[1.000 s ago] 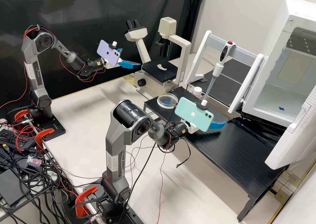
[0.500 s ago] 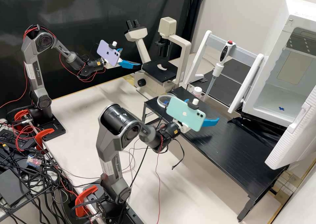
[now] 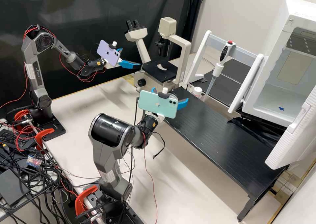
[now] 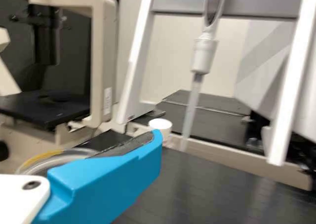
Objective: Move the petri dish to the incubator
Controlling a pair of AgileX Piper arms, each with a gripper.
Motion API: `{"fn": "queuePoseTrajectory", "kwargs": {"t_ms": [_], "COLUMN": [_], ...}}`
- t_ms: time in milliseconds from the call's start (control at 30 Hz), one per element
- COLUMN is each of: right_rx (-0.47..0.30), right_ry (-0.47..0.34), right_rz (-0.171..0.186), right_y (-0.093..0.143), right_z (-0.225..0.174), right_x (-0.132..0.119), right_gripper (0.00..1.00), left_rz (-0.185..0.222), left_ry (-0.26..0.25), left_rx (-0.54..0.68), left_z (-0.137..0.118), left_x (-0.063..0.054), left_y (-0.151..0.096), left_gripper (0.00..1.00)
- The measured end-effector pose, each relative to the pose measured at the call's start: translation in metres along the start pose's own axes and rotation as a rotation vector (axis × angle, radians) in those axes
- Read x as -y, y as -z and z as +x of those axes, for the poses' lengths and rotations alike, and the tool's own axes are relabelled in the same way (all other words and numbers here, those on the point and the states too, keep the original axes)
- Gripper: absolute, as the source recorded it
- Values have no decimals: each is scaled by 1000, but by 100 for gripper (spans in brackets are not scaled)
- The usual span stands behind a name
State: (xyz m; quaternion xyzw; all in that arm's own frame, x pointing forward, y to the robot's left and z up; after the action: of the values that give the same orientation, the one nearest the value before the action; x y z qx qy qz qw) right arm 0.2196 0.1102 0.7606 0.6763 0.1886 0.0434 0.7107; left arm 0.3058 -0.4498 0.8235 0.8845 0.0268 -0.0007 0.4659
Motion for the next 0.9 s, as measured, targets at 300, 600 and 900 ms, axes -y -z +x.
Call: {"fn": "queuePoseTrajectory", "kwargs": {"t_ms": [300, 600, 900], "right_rx": [55, 80, 80], "right_ry": [83, 96, 93], "right_rz": [0, 24, 55], "right_y": [-11, -21, -23], "right_z": [10, 20, 21], "right_x": [22, 24, 21], "right_gripper": [100, 0, 0], "left_rz": [0, 0, 0], "left_ry": [0, 0, 0], "left_rx": [0, 0, 0], "left_z": [0, 0, 0], "left_x": [0, 0, 0], "left_y": [0, 0, 0], "left_gripper": [100, 100, 100]}}
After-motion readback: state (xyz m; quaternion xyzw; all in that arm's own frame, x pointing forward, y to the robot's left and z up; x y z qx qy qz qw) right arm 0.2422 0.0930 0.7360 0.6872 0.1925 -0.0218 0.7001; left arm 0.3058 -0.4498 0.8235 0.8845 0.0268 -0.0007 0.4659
